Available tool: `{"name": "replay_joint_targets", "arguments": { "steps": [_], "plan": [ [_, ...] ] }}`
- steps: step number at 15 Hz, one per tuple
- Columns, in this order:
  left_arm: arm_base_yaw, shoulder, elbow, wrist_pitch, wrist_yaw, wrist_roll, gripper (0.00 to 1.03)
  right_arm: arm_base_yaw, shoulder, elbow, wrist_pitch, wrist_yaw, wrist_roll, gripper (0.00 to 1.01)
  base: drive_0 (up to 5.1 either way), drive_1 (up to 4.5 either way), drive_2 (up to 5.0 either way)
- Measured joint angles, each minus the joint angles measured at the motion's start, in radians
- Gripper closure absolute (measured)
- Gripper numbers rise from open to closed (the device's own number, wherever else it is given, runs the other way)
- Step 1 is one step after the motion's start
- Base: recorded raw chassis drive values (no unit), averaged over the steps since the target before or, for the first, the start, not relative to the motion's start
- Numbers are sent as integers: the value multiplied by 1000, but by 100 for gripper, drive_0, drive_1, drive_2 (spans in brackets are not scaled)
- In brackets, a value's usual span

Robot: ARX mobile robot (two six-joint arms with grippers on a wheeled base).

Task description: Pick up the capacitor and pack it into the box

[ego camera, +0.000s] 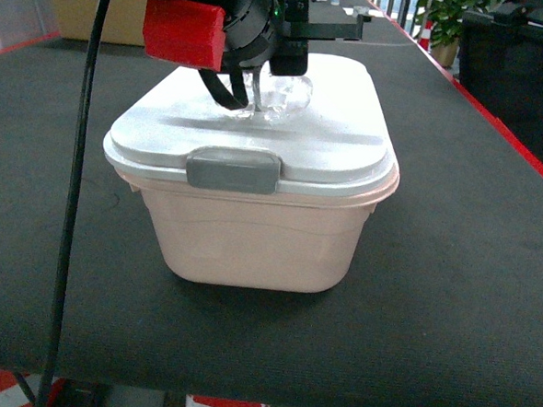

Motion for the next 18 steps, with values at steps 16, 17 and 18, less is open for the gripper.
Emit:
{"name": "replay_joint_targets", "arguments": {
  "steps": [16,17,18],
  "plan": [
    [387,-819,-873,528,109,150,5,0,0,0,0,0,0,3,0,0,0],
    [452,-901,-1009,530,127,150,5,0,0,0,0,0,0,3,0,0,0],
    [505,-986,-1132,525,163,151,5,0,0,0,0,0,0,3,0,0,0]
  ]
}}
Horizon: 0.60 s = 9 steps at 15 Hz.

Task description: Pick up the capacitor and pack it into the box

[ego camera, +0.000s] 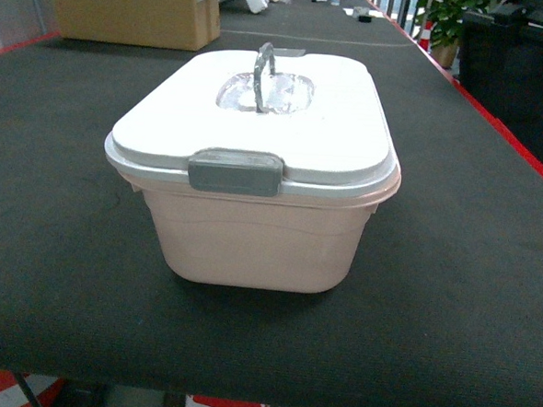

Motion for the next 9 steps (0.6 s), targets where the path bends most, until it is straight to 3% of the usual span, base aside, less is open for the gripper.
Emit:
{"name": "replay_joint_targets", "arguments": {
  "steps": [2,6,7,8,9],
  "plan": [
    [107,-187,-153,-102,77,-17,5,0,0,0,0,0,0,3,0,0,0],
    [124,-232,-170,-105,96,-35,5,0,0,0,0,0,0,3,0,0,0],
    [150,-250,-174,-110,230,-6,17,0,0,0,0,0,0,3,0,0,0],
    [137,-295,-193,-129,301,10,29,0,0,0,-1,0,0,3,0,0,0],
    [114,-336,-215,-153,311,23,41,0,0,0,0,0,0,3,0,0,0]
  ]
}}
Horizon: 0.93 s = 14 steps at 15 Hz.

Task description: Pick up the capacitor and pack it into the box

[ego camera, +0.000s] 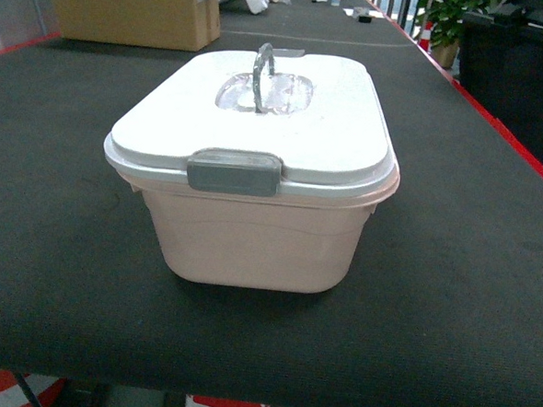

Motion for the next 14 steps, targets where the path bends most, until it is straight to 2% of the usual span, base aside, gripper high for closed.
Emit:
{"name": "replay_joint_targets", "arguments": {
  "steps": [2,3,4,5,6,14],
  "plan": [
    [-26,-71,-25,-47,-27,4,66,0,0,0,0,0,0,3,0,0,0],
    [-79,-109,-35,-75,-100,4,78,0,0,0,0,0,0,3,0,0,0],
    [-128,-149,-47,-104,-114,4,90,0,0,0,0,-1,0,3,0,0,0],
    [-130,-183,-53,-129,-121,4,102,0,0,0,0,0,0,3,0,0,0],
    [-123,-198,-81,-94,-129,7,101,0,0,0,0,0,0,3,0,0,0],
    [-124,-435,-81,-330,-128,7,101,0,0,0,0,0,0,3,0,0,0]
  ]
}}
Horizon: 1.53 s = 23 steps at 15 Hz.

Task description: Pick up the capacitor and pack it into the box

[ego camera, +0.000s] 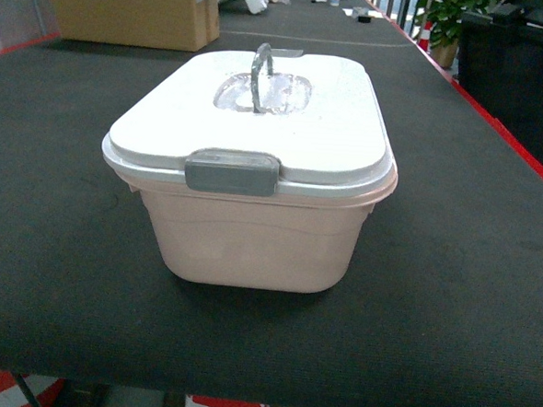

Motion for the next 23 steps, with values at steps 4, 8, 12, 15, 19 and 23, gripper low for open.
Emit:
{"name": "replay_joint_targets", "arguments": {
  "steps": [4,8,12,15,19,23],
  "plan": [
    [0,-73,0,-75,0,0,101,0,0,0,0,0,0,3,0,0,0],
    [-1,-243,2,-255,0,1,101,0,0,0,0,0,0,3,0,0,0],
    [-1,-243,1,-259,0,1,89,0,0,0,1,0,0,3,0,0,0],
    [-1,-243,1,-259,0,0,51,0,0,0,0,0,0,3,0,0,0],
    [-1,-243,1,-259,0,1,3,0,0,0,0,0,0,3,0,0,0],
    [-1,-243,1,-259,0,2,5,0,0,0,0,0,0,3,0,0,0]
  ]
}}
